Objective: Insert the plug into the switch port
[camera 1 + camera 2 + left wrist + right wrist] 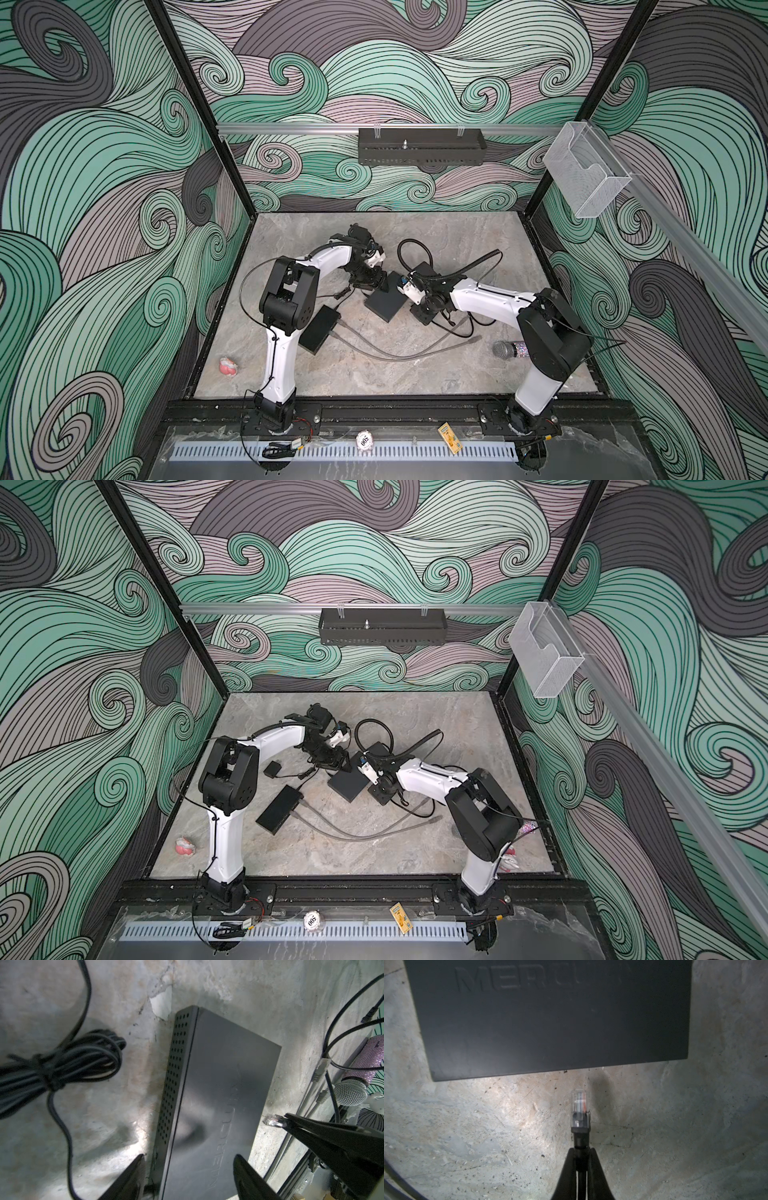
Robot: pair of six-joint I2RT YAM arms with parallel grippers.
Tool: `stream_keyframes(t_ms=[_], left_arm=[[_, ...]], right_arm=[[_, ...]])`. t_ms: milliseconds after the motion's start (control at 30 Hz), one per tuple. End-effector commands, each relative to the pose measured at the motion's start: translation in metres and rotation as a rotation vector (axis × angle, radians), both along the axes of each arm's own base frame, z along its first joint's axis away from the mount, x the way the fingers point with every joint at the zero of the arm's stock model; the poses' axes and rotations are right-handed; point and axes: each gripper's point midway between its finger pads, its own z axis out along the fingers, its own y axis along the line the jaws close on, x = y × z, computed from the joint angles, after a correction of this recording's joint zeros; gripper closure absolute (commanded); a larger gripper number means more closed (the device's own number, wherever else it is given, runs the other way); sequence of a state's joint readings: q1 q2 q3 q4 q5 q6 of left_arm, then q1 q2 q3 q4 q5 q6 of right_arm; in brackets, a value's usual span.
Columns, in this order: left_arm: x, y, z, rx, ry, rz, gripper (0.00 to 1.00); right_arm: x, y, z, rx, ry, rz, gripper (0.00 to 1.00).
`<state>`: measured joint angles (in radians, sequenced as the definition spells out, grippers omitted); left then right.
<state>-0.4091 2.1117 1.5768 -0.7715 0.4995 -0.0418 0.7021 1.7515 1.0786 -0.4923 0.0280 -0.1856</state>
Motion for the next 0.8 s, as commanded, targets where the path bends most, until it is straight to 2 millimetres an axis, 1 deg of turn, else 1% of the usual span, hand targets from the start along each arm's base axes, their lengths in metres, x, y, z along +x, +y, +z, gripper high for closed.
stream_keyframes(t_ms=[0, 367, 633, 767], left_arm=[[0.001, -0.005, 0.000, -0.011, 0.022, -0.002, 0.30], [-0.002, -0.008, -0.005, -0.005, 0.041, -0.013, 0.30], [-0.005, -0.011, -0.008, 0.003, 0.055, -0.021, 0.30], [-0.005, -0.011, -0.008, 0.006, 0.056, -0.020, 0.30]], right_arm=[[-0.002, -0.005, -0.006, -0.025, 0.009, -0.010, 1.00], [-0.011, 0.005, -0.014, -0.017, 0.082, 0.043, 1.00], [-0.002, 0.002, -0.018, -0.073, 0.058, 0.014, 1.00], [-0.001, 0.006, -0.014, -0.063, 0.031, 0.019, 1.00]])
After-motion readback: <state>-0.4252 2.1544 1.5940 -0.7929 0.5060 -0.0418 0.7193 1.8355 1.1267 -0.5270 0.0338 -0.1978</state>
